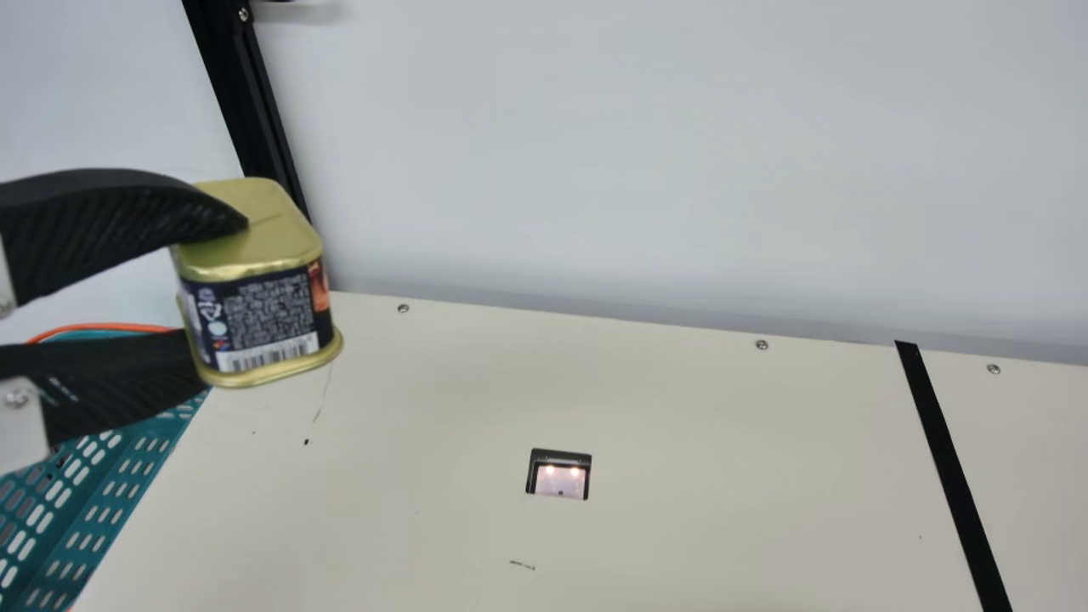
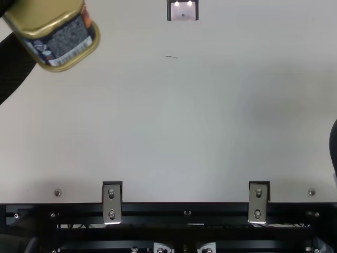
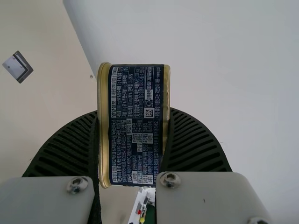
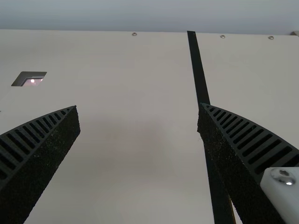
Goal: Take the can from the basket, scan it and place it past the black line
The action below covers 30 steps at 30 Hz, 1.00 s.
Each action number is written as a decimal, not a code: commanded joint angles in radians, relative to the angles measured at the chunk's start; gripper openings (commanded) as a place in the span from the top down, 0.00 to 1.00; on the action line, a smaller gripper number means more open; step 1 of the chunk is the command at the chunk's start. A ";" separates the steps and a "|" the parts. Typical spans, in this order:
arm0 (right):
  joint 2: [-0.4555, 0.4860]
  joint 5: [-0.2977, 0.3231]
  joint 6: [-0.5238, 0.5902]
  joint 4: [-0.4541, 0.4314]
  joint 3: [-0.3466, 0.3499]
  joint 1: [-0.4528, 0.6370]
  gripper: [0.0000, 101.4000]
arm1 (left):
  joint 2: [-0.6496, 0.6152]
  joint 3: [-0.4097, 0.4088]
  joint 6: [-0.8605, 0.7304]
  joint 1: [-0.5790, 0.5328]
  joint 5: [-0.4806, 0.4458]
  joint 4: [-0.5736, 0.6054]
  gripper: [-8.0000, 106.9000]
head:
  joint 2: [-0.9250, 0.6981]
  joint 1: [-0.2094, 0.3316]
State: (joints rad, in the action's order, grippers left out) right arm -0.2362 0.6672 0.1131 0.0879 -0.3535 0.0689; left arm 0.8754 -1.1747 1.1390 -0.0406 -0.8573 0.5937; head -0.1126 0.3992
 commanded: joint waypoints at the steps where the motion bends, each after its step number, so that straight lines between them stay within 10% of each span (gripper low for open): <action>1: 0.000 0.000 0.000 0.000 0.000 0.000 0.00 | -0.010 -0.006 -0.001 0.006 -0.011 0.018 0.84 | 0.002 0.037; 30: 0.000 0.000 0.000 0.000 0.000 0.000 0.00 | -0.031 -0.110 -0.119 0.088 -0.220 0.002 0.84 | 0.002 0.037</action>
State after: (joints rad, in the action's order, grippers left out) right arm -0.2362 0.6672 0.1131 0.0879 -0.3535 0.0689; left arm 0.8399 -1.2837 1.0226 0.0686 -1.0802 0.6343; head -0.1126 0.4043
